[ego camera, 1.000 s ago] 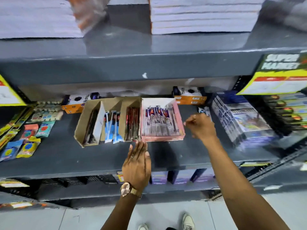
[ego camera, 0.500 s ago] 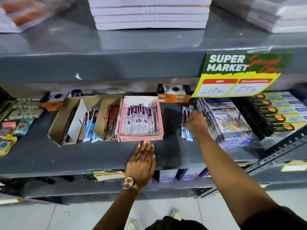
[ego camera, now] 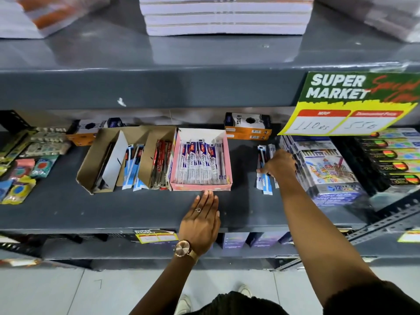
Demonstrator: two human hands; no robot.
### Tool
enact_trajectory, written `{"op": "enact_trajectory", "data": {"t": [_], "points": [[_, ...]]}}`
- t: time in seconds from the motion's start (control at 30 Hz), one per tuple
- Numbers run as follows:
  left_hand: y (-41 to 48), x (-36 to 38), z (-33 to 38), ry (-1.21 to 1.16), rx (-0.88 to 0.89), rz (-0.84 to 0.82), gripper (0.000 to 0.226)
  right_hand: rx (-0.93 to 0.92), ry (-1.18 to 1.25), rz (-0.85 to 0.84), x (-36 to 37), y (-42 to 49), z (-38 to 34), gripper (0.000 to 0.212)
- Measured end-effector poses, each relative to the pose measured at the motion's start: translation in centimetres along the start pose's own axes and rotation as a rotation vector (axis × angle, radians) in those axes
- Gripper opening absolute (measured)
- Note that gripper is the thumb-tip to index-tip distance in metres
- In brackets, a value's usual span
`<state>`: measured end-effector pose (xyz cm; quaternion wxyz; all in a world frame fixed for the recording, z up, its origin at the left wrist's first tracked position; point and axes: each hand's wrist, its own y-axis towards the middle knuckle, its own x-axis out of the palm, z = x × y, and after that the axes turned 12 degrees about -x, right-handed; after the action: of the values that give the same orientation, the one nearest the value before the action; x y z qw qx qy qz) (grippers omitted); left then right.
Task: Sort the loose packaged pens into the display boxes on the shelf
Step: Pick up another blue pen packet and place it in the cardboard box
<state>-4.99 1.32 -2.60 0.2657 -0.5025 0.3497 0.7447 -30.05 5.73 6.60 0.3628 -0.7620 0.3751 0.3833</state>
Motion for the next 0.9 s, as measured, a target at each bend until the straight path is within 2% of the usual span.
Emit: {"op": "enact_trajectory", "data": {"t": [0.13,0.3,0.67,0.8,0.9], "points": [[0.1,0.2,-0.1,-0.015,0.018,0.055,0.046,-0.016,0.099,-0.026,-0.1,0.2,0.1,0.080],[0.2,0.3,-0.3,0.002,0.037,0.051,0.048,-0.038,0.146,-0.021,0.0,-0.3,0.5,0.080],[0.1,0.6,-0.6,0.034,0.067,0.087,0.049,-0.083,0.288,0.111,0.3,-1.5,1.9,0.026],[0.0,0.5,-0.6,0.027,0.063,0.107,0.045,-0.092,0.342,0.128,0.0,-1.7,1.8,0.028],[0.0,0.3,-0.5,0.011,0.053,0.097,0.044,-0.098,0.492,0.135,-0.9,-2.3,1.7,0.030]]}}
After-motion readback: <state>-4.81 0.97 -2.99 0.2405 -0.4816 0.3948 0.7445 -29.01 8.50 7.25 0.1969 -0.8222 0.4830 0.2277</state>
